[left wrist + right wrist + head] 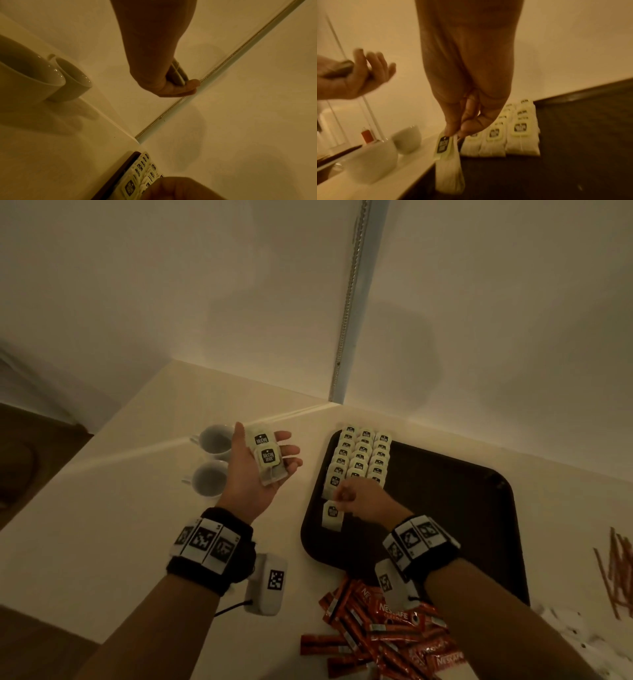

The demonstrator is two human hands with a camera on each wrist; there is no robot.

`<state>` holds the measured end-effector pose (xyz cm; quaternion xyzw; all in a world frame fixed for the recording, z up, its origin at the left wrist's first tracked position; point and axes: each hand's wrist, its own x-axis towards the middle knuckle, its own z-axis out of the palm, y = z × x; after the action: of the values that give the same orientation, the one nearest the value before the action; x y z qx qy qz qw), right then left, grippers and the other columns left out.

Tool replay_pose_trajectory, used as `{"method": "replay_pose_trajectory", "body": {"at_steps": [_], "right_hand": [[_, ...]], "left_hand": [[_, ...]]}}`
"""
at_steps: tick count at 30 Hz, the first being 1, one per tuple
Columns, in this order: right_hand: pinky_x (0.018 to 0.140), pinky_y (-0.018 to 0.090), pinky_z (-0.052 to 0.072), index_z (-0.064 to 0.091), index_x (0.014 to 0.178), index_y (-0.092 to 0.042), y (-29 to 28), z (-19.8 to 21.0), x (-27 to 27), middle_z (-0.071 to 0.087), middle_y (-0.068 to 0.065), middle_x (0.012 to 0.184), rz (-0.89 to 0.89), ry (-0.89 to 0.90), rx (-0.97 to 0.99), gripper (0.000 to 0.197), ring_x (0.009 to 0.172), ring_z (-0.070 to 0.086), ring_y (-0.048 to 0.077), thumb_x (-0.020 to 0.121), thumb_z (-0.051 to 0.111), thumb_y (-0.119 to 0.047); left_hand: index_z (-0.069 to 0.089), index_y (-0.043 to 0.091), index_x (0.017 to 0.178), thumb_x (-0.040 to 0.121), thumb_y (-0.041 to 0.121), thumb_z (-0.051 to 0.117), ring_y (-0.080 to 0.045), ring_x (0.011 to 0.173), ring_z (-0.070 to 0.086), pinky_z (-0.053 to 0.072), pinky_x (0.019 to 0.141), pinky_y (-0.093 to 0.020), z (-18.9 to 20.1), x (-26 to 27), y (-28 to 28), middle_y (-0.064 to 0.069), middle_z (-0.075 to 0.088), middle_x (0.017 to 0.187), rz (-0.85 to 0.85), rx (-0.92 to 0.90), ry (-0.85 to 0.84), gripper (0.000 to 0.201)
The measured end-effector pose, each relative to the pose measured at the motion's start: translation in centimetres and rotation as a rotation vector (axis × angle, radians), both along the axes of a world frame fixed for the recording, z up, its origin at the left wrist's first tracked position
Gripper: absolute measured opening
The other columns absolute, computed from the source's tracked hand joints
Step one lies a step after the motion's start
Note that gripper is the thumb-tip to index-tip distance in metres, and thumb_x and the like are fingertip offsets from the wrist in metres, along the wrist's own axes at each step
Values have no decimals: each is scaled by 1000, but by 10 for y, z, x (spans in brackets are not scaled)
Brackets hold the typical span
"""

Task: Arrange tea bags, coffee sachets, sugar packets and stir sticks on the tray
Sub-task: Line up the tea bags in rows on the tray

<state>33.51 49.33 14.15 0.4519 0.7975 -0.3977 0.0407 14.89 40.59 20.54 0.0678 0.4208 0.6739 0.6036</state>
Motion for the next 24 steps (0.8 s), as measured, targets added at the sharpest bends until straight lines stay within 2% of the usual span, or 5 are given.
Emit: {"method": "replay_pose_trajectory", "body": {"at_steps": [3,8,18,21,24], "right_hand": [[83,25,49,64,104,-4,3,-23,-5,66,12,108,-95,20,41,17,87,59,15,88,64,-11],[85,23,43,65,105,-3,12,-36,-14,65,12,110,-237,58,121,20,103,60,22,86,65,-11],[81,29,48,63,101,-6,23,-40,-21,64,11,100,-300,91,188,18,92,60,21,84,67,-12],[73,21,44,63,101,-12,16,-9,-34,60,2,93,-309,371,299,18,79,53,8,86,66,-21],[70,8,38,65,104,-18,3,42,-50,56,-8,92,-128,630,276,21,81,50,-5,85,68,-25]], "left_hand": [[61,4,92,94,65,18,-24,58,63,51,49,-22,-3,-1,1,-13,65,69,9,-27,19,75],[62,3,92,94,66,17,-25,58,64,53,50,-23,-9,-3,3,-15,67,71,5,-58,73,77],[61,5,99,90,71,11,-27,61,67,55,53,-27,-14,-1,4,-19,70,77,-60,-97,139,83],[60,5,100,88,73,11,-28,61,67,54,52,-27,-15,2,5,-20,70,78,-93,-110,129,85],[61,7,106,89,73,12,-27,64,67,53,52,-26,-13,9,7,-19,69,86,-136,-101,136,84]]}}
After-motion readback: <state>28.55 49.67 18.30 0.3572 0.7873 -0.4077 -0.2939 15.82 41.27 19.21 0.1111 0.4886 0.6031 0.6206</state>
